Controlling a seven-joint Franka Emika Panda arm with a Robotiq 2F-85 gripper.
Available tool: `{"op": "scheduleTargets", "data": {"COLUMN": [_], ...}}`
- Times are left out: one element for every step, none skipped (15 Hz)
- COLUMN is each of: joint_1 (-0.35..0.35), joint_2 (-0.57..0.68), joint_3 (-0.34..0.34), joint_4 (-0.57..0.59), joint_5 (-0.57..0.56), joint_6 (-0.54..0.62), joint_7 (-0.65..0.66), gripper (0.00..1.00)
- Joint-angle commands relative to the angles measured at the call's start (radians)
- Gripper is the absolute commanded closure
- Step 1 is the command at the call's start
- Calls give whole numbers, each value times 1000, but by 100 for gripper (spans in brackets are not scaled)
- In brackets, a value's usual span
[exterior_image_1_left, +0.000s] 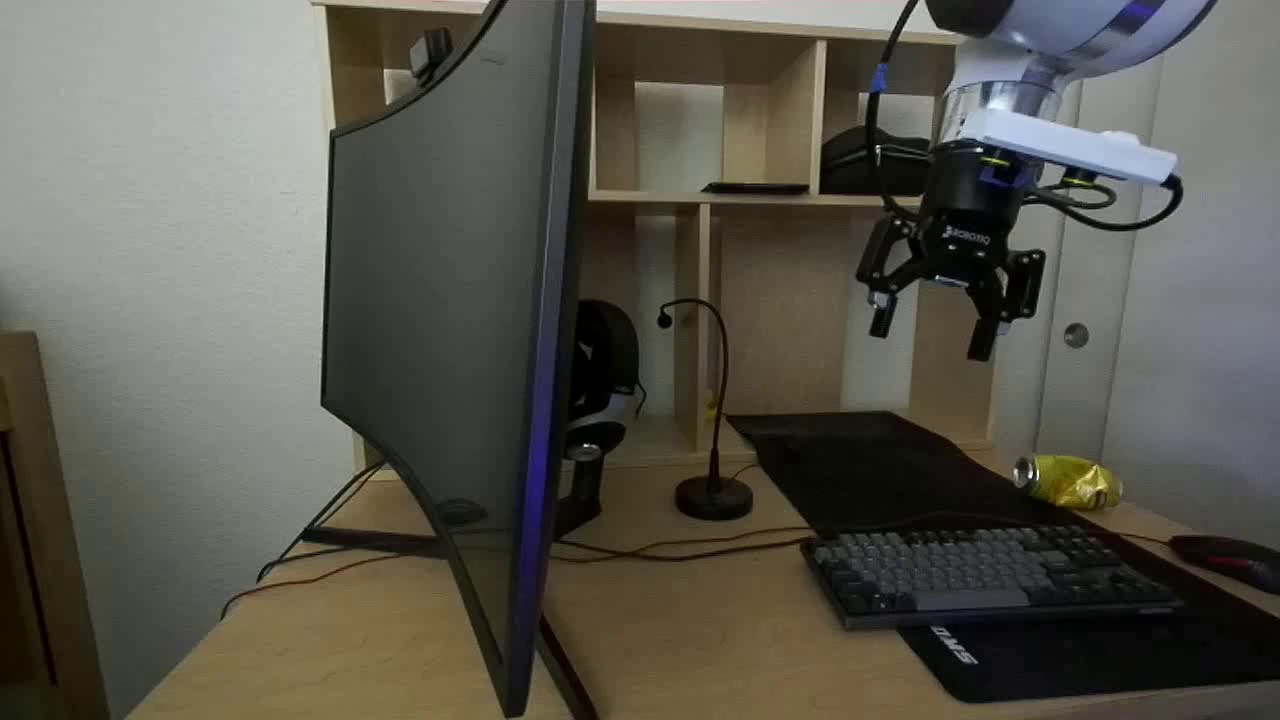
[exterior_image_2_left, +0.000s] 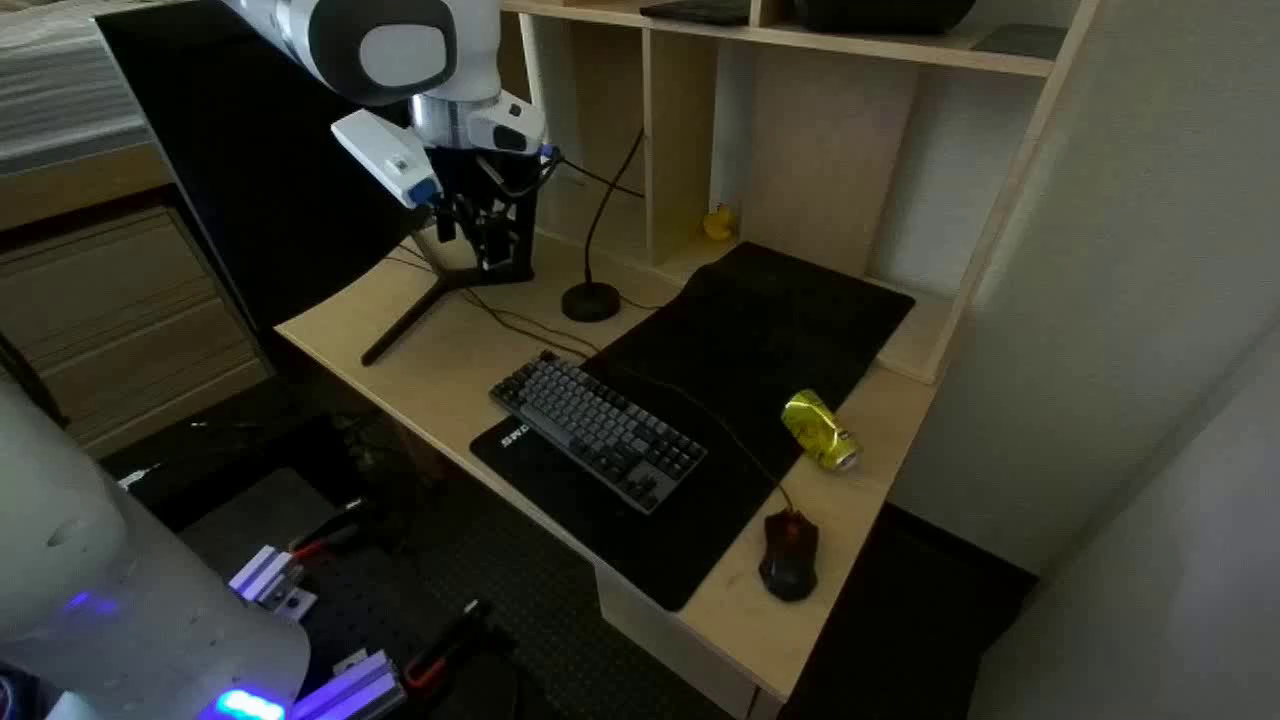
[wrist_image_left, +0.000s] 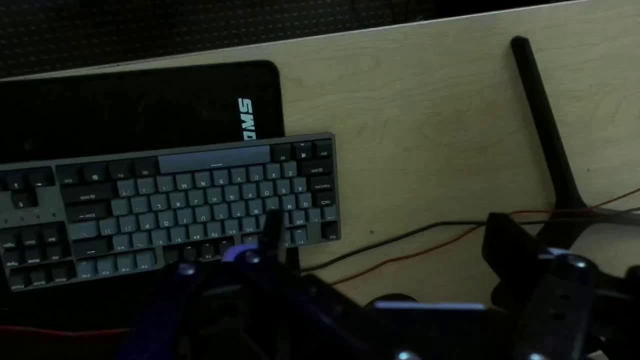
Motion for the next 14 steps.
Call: {"op": "scheduleTargets", "data": {"joint_1": [-12, -12, -12, -12, -20, -32, -38, -38, -38, -41, -45, -51, -76, -79], "joint_2": [0, 0, 0, 0, -6, -21, -28, -31, -32, -34, -35, -38, -33, -50], "joint_3": [11, 11, 11, 11, 20, 36, 45, 54, 65, 78, 92, 108, 110, 129], "joint_4": [2, 2, 2, 2, -4, -27, -37, -42, -46, -53, -58, -65, 60, 73], "joint_5": [3, 3, 3, 3, -16, -23, -22, -11, -3, -4, -11, -24, -66, -77], "joint_6": [-3, -3, -3, -3, 11, 69, 97, 116, 132, 157, 182, 209, 92, 66], "joint_7": [-3, -3, -3, -3, 35, 116, 181, 243, 308, 372, 437, 507, 591, 674], "gripper": [0, 0, 0, 0, 0, 0, 0, 0, 0, 0, 0, 0, 0, 0]}}
